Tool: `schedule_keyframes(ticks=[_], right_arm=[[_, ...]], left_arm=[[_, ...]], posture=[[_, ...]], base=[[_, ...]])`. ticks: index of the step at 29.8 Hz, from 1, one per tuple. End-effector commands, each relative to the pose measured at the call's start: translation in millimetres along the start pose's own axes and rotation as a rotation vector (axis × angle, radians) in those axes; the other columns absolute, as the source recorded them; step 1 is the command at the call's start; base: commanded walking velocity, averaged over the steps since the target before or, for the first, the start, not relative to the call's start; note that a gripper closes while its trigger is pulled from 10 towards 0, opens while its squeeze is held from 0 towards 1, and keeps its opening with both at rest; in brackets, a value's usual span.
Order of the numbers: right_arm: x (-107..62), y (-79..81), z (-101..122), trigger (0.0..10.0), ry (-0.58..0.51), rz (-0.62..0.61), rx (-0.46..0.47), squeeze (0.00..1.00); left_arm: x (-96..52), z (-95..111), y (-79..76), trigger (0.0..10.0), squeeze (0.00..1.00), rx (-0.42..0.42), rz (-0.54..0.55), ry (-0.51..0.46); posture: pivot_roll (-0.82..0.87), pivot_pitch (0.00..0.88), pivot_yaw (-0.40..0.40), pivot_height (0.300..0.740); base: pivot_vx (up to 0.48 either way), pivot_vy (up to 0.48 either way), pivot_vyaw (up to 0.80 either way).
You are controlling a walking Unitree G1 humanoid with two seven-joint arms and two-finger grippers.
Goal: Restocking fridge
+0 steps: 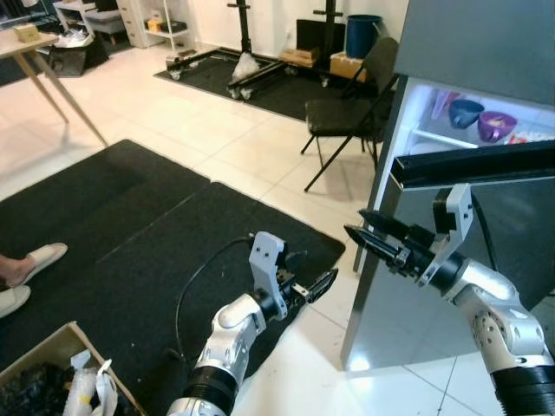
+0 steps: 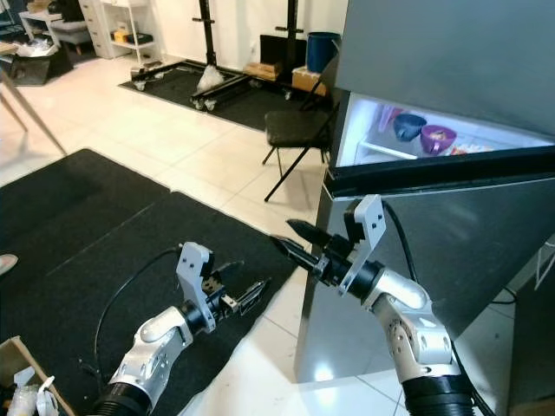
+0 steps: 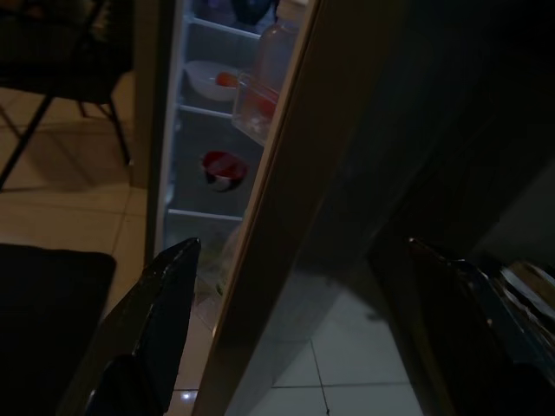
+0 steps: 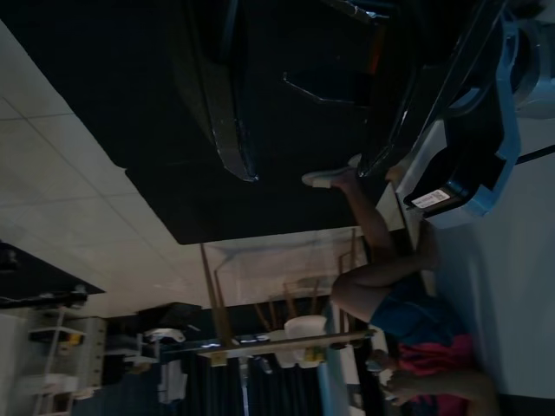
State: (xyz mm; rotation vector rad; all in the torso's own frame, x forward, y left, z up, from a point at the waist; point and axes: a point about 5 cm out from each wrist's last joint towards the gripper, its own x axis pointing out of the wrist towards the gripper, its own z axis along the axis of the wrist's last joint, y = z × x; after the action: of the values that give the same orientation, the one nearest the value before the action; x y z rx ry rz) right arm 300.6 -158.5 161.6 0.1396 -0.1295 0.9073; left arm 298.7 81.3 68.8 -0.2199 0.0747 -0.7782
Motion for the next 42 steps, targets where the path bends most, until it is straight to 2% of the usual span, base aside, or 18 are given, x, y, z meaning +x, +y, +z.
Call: schedule_keyframes(ticks=[1,6,7,10,12,13,15,16,18,20,21,22,26,28,35,38,42], right_arm=[[-5.5,-6.6,1,10.0,-0.002,-0.041,-0.010,0.00],[-16.6,-13.5,-2,10.0,0.039,-0.062,-0.022,0.00],[-32.0,-21.7,-6,10.0,0.112,-0.086,-0.048,0.00],[-40.8,-28.1,-8,10.0,0.155,-0.121,-0.065,0.00],[-54.2,-39.5,-9,10.0,0.202,-0.196,-0.083,0.00],[-54.2,-39.5,-9,10.0,0.202,-0.196,-0.083,0.00],[-77.5,-53.8,-11,10.0,0.269,-0.293,-0.093,0.00],[-77.5,-53.8,-11,10.0,0.269,-0.293,-0.093,0.00],[-98.5,-62.6,-12,10.0,0.312,-0.359,-0.087,0.00],[-111.2,-66.3,-12,10.0,0.330,-0.395,-0.080,0.00],[-111.2,-66.3,-12,10.0,0.330,-0.395,-0.080,0.00],[-120.4,-68.6,-13,10.0,0.353,-0.425,-0.087,0.00],[-123.0,-69.7,-13,10.0,0.359,-0.437,-0.092,0.00],[-123.7,-72.0,-13,10.0,0.359,-0.469,-0.100,0.00],[-114.6,-73.3,-16,10.0,0.325,-0.499,-0.097,0.00],[-108.6,-68.5,-18,10.0,0.288,-0.469,-0.076,0.00],[-107.7,-68.2,-21,10.0,0.301,-0.466,-0.075,0.00]], left_arm=[[1.1,-2,-2.0,10.0,0.00,-0.007,-0.001,0.009],[1.3,-2,-2.9,10.0,0.00,-0.017,-0.006,-0.002],[0.3,-1,-2.8,10.0,0.00,-0.017,-0.016,-0.005],[-0.4,0,-2.8,10.0,0.00,-0.017,-0.021,-0.007],[-1.0,0,-2.8,10.0,0.00,-0.017,-0.028,-0.009],[-1.0,0,-2.8,10.0,0.00,-0.017,-0.028,-0.009],[-1.0,1,-3.3,10.0,0.00,-0.015,-0.038,-0.010],[-1.0,1,-3.3,10.0,0.00,-0.015,-0.038,-0.010],[-0.4,1,-4.4,10.0,0.00,-0.011,-0.053,-0.011],[0.1,1,-5.3,10.0,0.00,-0.008,-0.068,-0.006],[0.1,1,-5.3,10.0,0.00,-0.008,-0.068,-0.006],[0.8,1,-6.5,10.0,0.00,-0.014,-0.093,0.004],[2.1,0,-6.6,10.0,0.00,-0.008,-0.106,0.016],[7.7,0,-4.3,10.0,0.00,0.014,-0.123,0.049],[18.4,11,3.0,10.0,0.00,0.059,-0.132,0.067],[14.4,11,9.8,10.0,0.00,0.057,-0.085,0.072],[7.4,3,10.2,10.0,0.00,0.030,-0.074,0.082]], posture=[[-0.04,0.000,0.005,0.740],[-0.04,0.000,0.002,0.740],[-0.04,0.000,0.002,0.740],[-0.04,0.000,0.002,0.740],[-0.04,0.000,0.001,0.740],[-0.04,0.000,0.001,0.740],[-0.04,0.000,0.000,0.740],[-0.04,0.000,0.000,0.740],[-0.04,0.000,-0.005,0.740],[-0.04,0.000,-0.004,0.740],[-0.04,0.000,-0.004,0.740],[-0.04,0.000,-0.005,0.740],[-0.04,0.000,-0.005,0.740],[-0.05,0.000,-0.001,0.740],[-0.06,0.000,0.010,0.740],[-0.06,0.000,0.014,0.740],[-0.05,0.000,0.007,0.740]], base=[[0.000,0.000,0.00],[0.000,0.000,0.00],[0.000,0.000,0.00],[0.000,0.000,0.00],[0.000,0.000,0.00],[0.000,0.000,0.00],[0.000,0.000,0.00],[0.000,0.000,0.00],[0.000,0.000,0.00],[0.000,0.000,0.00],[0.000,0.000,0.00],[0.000,0.000,0.00],[0.000,0.000,0.00],[0.000,0.000,0.00],[0.000,0.000,0.00],[0.000,0.000,0.00],[0.000,0.000,0.00]])
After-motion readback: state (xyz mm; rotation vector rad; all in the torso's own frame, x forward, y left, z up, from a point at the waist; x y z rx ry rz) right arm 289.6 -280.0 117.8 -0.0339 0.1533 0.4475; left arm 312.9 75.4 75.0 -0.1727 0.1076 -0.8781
